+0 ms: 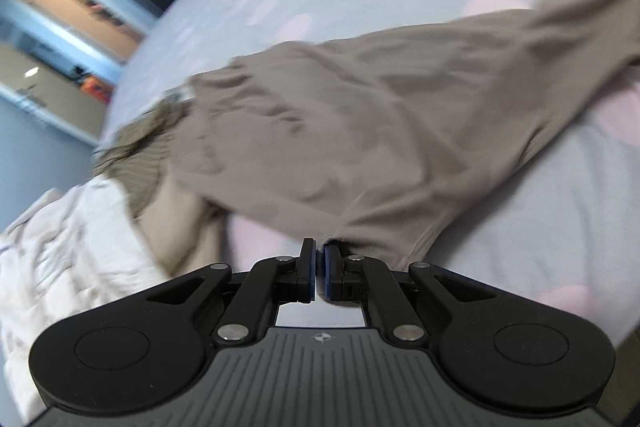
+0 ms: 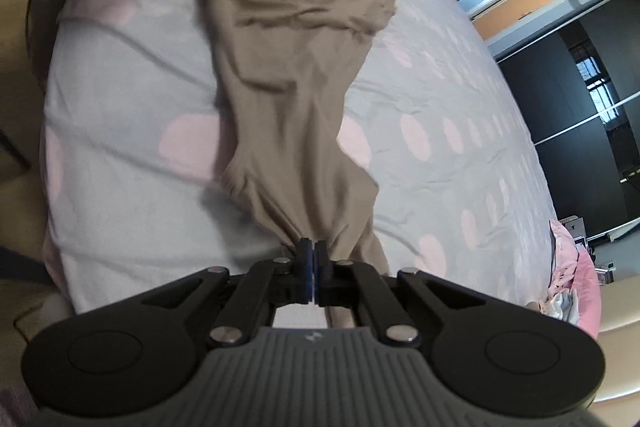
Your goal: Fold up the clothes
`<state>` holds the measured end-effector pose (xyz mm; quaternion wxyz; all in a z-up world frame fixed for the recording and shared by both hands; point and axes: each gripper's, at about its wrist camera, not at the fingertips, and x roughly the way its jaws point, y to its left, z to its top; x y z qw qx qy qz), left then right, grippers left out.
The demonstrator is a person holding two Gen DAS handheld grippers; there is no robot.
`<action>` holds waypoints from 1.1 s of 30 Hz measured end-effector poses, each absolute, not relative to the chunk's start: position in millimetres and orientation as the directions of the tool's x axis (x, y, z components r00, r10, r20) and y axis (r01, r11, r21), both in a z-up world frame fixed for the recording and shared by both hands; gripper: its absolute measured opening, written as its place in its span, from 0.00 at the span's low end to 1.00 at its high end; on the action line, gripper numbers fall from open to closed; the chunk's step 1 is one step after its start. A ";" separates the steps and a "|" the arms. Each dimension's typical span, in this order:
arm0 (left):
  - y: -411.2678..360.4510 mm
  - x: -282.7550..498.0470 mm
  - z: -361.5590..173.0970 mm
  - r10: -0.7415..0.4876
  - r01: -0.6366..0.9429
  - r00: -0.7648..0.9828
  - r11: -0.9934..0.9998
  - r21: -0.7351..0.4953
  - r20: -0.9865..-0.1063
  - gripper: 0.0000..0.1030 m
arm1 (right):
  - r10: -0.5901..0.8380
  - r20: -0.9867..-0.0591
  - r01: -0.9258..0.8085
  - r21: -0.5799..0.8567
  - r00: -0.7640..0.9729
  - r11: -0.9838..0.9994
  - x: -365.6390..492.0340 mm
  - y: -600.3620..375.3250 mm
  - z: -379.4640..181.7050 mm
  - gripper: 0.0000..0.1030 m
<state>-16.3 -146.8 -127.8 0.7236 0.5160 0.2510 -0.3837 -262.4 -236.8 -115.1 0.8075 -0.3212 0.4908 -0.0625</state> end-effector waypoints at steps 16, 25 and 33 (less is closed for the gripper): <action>-142.8 -7.1 -127.1 -0.285 0.808 0.590 0.200 0.555 -0.756 0.02 | -0.352 -0.778 -0.489 -0.609 0.520 0.624 -252.2 -206.2 -140.2 0.23; -141.4 -6.3 -129.2 -0.286 0.811 0.584 0.196 0.550 -0.759 0.02 | -0.332 -0.803 -0.565 -0.588 0.495 0.579 -232.3 -207.5 -150.8 0.27; -140.0 -3.8 -124.9 -0.303 0.816 0.579 0.215 0.537 -0.757 0.02 | -0.346 -0.813 -0.554 -0.576 0.469 0.602 -226.6 -211.2 -159.3 0.07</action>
